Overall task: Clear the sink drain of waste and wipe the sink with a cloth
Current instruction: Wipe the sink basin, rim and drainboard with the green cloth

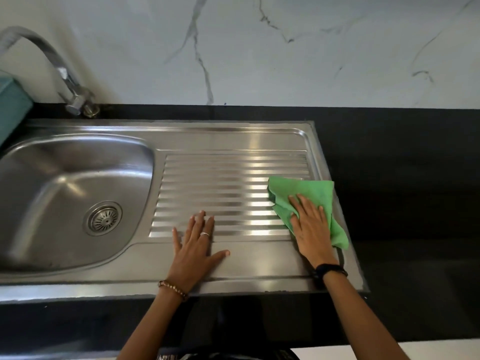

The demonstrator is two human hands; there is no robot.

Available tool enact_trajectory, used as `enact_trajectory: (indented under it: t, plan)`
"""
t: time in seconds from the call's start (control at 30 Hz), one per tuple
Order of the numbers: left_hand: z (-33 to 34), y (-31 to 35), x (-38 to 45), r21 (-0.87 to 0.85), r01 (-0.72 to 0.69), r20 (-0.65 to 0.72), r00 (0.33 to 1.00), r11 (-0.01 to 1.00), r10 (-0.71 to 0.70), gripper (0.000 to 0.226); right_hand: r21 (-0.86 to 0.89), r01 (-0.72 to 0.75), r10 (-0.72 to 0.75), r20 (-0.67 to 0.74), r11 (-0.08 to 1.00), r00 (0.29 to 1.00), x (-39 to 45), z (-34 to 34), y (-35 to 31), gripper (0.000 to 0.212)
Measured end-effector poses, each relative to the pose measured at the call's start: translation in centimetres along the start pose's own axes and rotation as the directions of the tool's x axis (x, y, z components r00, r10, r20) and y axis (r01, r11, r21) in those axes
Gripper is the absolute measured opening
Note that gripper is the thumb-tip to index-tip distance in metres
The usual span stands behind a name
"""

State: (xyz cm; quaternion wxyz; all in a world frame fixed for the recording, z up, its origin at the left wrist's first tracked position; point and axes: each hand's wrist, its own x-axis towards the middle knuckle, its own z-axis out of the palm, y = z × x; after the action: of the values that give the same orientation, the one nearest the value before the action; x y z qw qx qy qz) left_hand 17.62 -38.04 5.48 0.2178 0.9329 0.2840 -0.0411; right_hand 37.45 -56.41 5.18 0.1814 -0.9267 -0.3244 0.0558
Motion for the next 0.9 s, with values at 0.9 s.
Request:
enact_trajectory:
  t: [0.9]
  plan:
    - [-3.2, -8.8, -6.4, -0.121, 0.232, -0.124, 0.961, 0.965, -0.247, 0.112, 0.067, 0.388, -0.388, 0.320, 0.919, 0.864, -3.1, 8.7, -22.7, 0.048]
